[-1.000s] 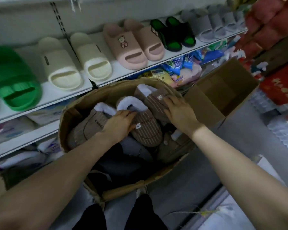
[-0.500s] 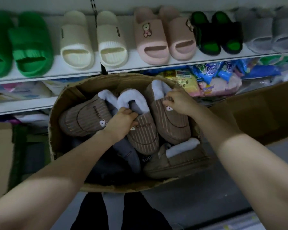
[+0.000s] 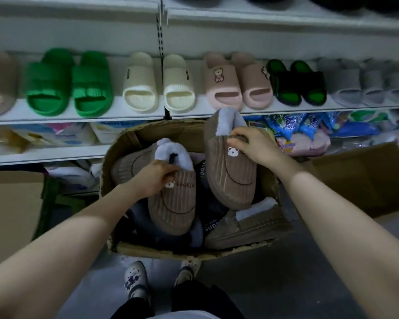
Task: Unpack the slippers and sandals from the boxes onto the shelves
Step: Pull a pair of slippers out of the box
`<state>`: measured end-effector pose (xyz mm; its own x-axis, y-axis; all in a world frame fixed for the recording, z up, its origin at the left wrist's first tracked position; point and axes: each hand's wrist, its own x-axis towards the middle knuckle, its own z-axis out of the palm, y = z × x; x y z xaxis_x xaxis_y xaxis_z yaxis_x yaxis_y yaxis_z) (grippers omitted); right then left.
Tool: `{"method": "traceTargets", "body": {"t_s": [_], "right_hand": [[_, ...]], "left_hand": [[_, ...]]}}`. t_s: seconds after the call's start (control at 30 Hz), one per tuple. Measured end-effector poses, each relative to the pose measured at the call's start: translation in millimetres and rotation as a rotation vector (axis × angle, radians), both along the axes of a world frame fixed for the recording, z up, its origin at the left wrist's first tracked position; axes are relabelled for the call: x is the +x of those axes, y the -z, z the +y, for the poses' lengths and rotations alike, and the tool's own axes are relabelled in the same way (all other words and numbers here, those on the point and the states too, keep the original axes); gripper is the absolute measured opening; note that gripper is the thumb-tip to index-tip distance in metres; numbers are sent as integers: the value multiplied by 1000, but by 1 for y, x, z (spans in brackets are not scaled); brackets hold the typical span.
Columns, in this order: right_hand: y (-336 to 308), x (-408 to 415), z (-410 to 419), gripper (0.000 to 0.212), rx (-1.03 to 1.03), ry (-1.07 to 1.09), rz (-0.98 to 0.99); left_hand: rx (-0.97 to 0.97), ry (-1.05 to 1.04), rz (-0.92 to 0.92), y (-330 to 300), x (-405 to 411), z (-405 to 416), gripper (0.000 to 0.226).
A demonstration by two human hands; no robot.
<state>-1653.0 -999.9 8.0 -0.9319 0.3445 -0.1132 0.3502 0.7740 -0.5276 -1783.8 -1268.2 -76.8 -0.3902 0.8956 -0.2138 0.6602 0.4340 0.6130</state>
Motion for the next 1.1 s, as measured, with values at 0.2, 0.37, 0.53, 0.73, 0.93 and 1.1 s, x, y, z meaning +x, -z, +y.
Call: {"method": "traceTargets", "body": {"t_s": [0.2,0.37,0.53,0.73,0.93,1.1], "right_hand": [[-27,-19,-53,11,-94,92,175],[-36,-34,-98,18,-162,125,247],[-18,13,-83,20,54,235,212],[57,100,-85,32,238,83,-902],[60,98,-108,32,364,-22,-938],[12,81,-96,23,514,-118,-801]], "left_hand": [[187,-315,-334,-45,8,-8,46],[269,-393,-820,-70,21,-16,88],[236,-430,-831,-44,30,-35,96],[151,-456,-878,-22,36,-54,95],[116,-435,-927,-17,20,-65,103],[184,-468,-977,-20,4,-74,105]]}}
